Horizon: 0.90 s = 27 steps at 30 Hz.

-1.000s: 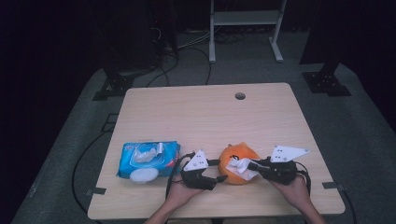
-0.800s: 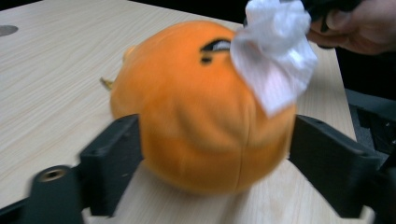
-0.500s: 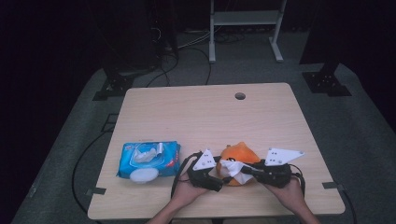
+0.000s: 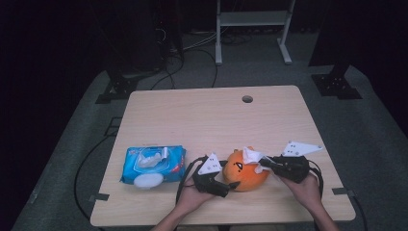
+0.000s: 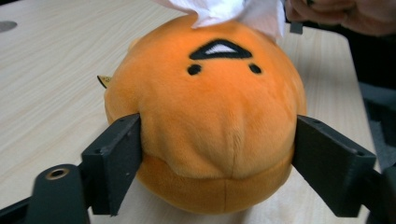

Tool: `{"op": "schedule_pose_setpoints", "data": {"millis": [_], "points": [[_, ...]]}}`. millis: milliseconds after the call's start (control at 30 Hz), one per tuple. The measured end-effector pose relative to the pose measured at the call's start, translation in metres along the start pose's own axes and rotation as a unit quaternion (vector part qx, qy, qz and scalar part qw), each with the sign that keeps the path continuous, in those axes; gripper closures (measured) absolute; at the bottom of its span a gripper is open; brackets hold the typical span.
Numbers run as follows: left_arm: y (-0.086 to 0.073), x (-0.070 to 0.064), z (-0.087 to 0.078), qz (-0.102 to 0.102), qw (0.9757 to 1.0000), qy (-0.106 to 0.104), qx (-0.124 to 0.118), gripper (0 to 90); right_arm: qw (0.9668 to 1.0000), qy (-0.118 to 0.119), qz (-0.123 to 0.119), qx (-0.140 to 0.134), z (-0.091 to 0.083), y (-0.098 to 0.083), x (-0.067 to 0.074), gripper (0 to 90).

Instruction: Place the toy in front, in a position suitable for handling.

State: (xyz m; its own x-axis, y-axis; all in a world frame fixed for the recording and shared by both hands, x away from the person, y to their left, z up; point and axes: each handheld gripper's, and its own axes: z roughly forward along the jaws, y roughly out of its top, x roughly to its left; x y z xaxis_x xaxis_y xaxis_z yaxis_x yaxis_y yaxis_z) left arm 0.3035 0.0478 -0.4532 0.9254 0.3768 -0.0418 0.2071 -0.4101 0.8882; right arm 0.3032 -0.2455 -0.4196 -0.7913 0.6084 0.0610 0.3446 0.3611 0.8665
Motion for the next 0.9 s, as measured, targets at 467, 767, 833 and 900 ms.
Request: {"op": "schedule_pose_setpoints", "data": {"millis": [467,767,833,900], "points": [[0.002,-0.009,0.0,0.023,0.9997,-0.002,0.0,24.5,0.9928,0.047,-0.108,0.023,0.019,0.021,0.057,84.1],[0.003,-0.005,0.0,0.002,0.9999,-0.01,-0.002,19.6,0.9998,0.009,0.0,0.017,0.0,0.006,0.003,83.9],[0.004,-0.002,0.0,-0.031,0.9992,-0.025,-0.005,15.8,0.9993,0.025,0.001,0.028,-0.001,0.004,0.008,83.9],[0.005,-0.003,0.001,-0.036,0.9989,-0.03,-0.004,15.2,0.9976,0.051,0.001,0.047,-0.001,0.003,0.014,84.0]]}}
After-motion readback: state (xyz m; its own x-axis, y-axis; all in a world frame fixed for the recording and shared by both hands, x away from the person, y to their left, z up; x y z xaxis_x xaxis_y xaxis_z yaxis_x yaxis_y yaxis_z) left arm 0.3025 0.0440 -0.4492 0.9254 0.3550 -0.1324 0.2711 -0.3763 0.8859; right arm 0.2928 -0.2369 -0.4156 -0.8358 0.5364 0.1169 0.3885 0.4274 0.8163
